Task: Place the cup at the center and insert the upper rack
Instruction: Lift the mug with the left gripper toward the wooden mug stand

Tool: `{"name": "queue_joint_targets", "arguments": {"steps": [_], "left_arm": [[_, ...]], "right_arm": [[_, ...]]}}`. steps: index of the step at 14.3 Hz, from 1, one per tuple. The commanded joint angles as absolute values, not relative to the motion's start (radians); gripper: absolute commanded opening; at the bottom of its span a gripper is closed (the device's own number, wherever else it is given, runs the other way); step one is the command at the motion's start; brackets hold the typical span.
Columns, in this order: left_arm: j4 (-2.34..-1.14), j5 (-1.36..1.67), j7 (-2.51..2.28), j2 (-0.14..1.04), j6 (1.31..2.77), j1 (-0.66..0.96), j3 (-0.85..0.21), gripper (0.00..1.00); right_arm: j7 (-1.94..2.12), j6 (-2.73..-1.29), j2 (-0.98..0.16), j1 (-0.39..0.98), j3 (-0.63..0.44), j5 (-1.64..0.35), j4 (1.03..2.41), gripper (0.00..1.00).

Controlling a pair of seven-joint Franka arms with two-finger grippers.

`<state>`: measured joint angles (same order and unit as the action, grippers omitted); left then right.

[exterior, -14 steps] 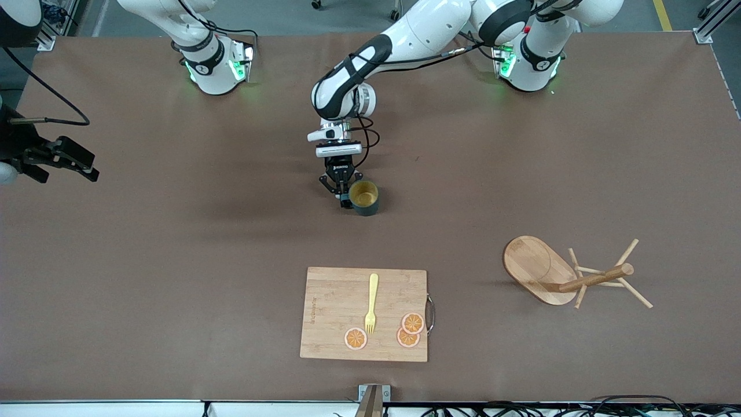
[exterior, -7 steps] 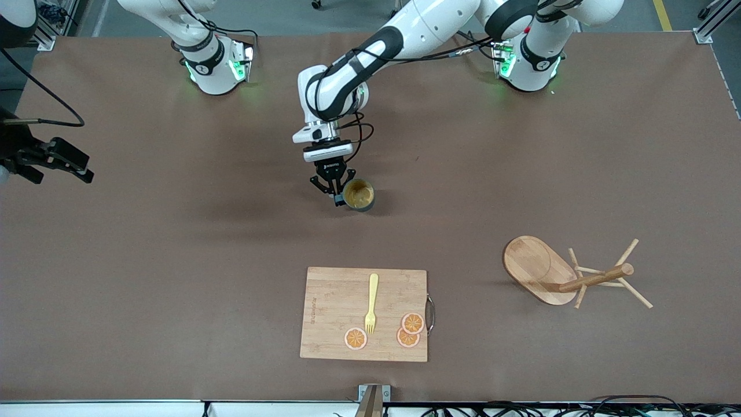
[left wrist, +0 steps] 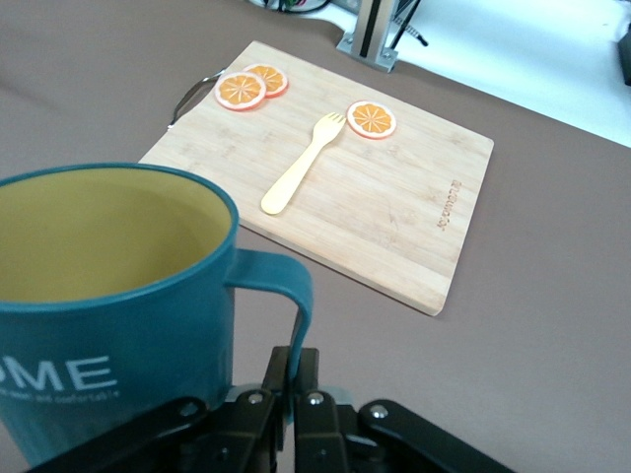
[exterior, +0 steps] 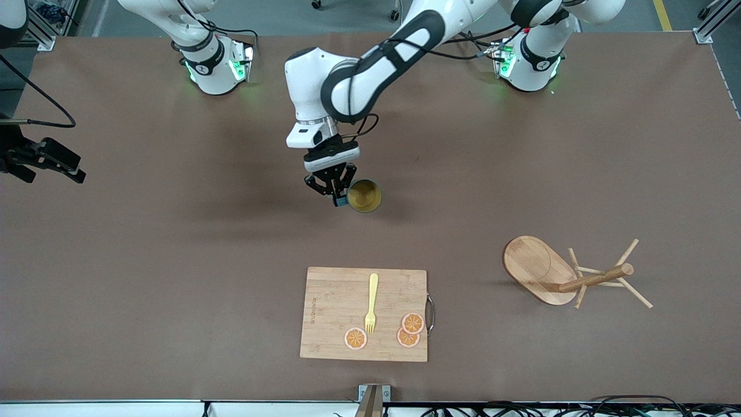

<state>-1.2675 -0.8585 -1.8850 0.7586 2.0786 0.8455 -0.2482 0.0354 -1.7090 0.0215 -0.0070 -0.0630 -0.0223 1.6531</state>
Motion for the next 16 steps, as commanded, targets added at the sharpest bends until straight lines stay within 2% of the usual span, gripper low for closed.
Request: {"name": "queue_joint_targets", "arguments": {"steps": [1, 13, 16], "left_arm": [[-1.292, -0.679, -1.824, 0.652, 2.088, 0.766, -0.255, 0.00], [-1.342, -0.106, -1.741, 0.431, 2.106, 0.445, -0.253, 0.00], [-1.385, 0.126, -1.604, 0.373, 2.106, 0.321, -0.253, 0.00]], "right_arm": [[0.044, -1.617, 0.040, -0.017, -0.049, -0.011, 1.629, 1.00], [0.043, -1.664, 0.038, -0.014, -0.048, -0.008, 1.626, 1.00], [0.044, -1.664, 0.040, -0.012, -0.048, 0.017, 1.626, 1.00]]}}
